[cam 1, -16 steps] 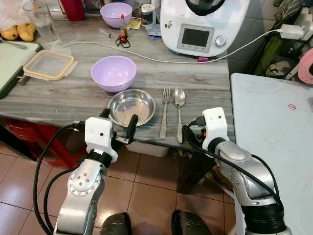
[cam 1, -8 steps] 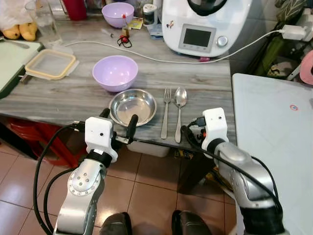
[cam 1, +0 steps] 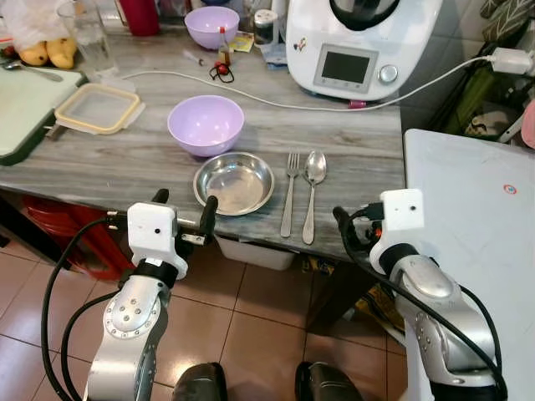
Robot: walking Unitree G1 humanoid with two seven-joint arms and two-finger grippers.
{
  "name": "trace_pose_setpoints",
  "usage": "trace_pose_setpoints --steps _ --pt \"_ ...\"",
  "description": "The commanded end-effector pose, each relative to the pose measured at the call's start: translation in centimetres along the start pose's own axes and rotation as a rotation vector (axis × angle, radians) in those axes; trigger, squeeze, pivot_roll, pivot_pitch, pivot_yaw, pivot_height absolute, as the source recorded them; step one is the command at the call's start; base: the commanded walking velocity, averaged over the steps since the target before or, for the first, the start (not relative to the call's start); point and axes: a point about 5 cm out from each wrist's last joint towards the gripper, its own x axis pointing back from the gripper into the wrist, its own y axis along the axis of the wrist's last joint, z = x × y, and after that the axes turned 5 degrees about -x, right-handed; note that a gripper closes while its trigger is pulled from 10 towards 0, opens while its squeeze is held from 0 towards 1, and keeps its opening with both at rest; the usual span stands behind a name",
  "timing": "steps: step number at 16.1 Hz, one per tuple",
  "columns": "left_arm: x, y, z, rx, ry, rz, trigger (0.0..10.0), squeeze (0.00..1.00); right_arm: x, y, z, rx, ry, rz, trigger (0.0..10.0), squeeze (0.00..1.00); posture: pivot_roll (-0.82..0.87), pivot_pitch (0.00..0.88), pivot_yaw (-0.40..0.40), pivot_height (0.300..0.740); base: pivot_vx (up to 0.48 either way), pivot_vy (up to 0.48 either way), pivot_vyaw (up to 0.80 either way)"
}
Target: Setting the table
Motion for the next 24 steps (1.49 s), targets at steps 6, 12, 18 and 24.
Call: trace_pose_setpoints --steps 6,12,18,24 --pt "-1.2 -0.1 0.1 -0.009 0.021 -0.005 10.0 0.00 -0.5 2.2 0.7 -0.062 0.006 -0.231 10.0 0.00 0.01 0.015 0.012 0.740 0.000 0.000 0.00" --pt "-1.5 -0.1 -0.1 -0.006 0.028 -0.010 10.0 0.00 -0.8 1.7 0.4 -0.079 -0.004 -0.243 10.0 0.00 0.01 0.025 0.002 0.740 -0.217 0.000 -0.46" --pt "-1.6 -0.1 -0.2 -0.007 0.026 -0.014 10.0 0.00 -0.9 1.6 0.3 -0.104 -0.010 -0.246 10.0 0.00 0.01 0.029 0.001 0.740 -0.281 0.000 -0.07" --pt "-1.6 -0.2 -0.3 -0.009 0.022 -0.014 10.0 0.00 -1.1 1.5 0.1 -0.116 -0.032 -0.245 10.0 0.00 0.01 0.034 0.000 0.740 -0.284 0.000 0.00"
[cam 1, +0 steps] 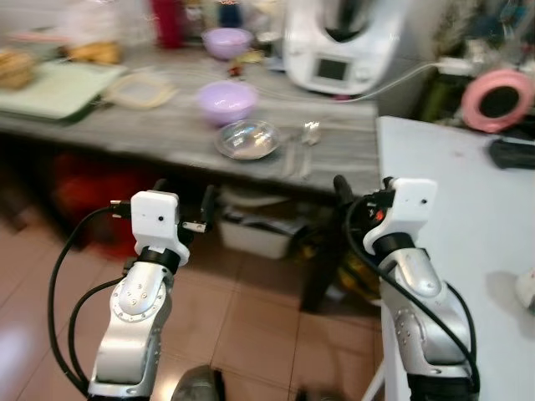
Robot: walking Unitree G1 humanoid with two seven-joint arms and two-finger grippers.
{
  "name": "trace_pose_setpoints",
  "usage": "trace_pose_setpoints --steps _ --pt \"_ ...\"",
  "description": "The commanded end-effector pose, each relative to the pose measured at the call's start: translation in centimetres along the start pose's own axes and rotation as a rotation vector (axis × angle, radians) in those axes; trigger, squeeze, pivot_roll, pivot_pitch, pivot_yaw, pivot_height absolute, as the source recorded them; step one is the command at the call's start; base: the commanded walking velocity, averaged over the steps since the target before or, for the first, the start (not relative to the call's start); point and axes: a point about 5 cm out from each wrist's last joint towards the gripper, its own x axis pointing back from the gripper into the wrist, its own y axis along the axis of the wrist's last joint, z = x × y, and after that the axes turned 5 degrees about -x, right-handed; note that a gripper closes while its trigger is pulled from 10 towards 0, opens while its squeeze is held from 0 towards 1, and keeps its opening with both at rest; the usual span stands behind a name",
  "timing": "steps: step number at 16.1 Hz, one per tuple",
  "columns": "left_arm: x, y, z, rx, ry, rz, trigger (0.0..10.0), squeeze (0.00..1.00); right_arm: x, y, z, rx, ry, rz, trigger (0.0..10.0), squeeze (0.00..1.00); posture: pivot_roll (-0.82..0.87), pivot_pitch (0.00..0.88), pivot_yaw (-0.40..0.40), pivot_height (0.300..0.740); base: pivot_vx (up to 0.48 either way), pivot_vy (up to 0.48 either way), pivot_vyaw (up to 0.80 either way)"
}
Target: Setting the table
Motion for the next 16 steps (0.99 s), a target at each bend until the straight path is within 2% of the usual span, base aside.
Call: trace_pose_setpoints --steps 1,4,7,8,16 --pt "0.14 -0.10 -0.10 -0.009 -0.002 0.008 10.0 0.00 0.20 -0.19 -0.56 -0.009 -0.028 0.009 10.0 0.00 0.01 0.035 0.001 0.740 -0.285 0.000 -0.50" --pt "0.13 -0.08 -0.12 -0.011 -0.008 0.005 10.0 0.00 0.23 -0.27 -0.54 -0.013 -0.030 0.009 10.0 0.00 0.01 0.033 0.005 0.740 -0.095 0.000 -0.70" --pt "0.13 0.08 -0.34 -0.018 -0.049 -0.004 10.0 0.00 0.19 -0.18 -0.52 -0.010 -0.031 0.002 10.0 0.00 0.01 0.035 0.005 0.740 0.000 0.000 0.00" --pt "0.19 0.15 -0.54 0.002 -0.068 -0.008 10.0 0.00 0.17 -0.15 -0.52 -0.008 -0.030 0.001 10.0 0.00 0.01 0.035 0.005 0.740 0.000 -0.480 0.00" --pt "0.25 0.24 -0.65 -0.008 -0.083 -0.014 10.0 0.00 -0.03 -0.03 -0.60 -0.010 -0.031 -0.005 10.0 0.00 0.01 0.039 0.007 0.740 0.000 -0.477 0.00"
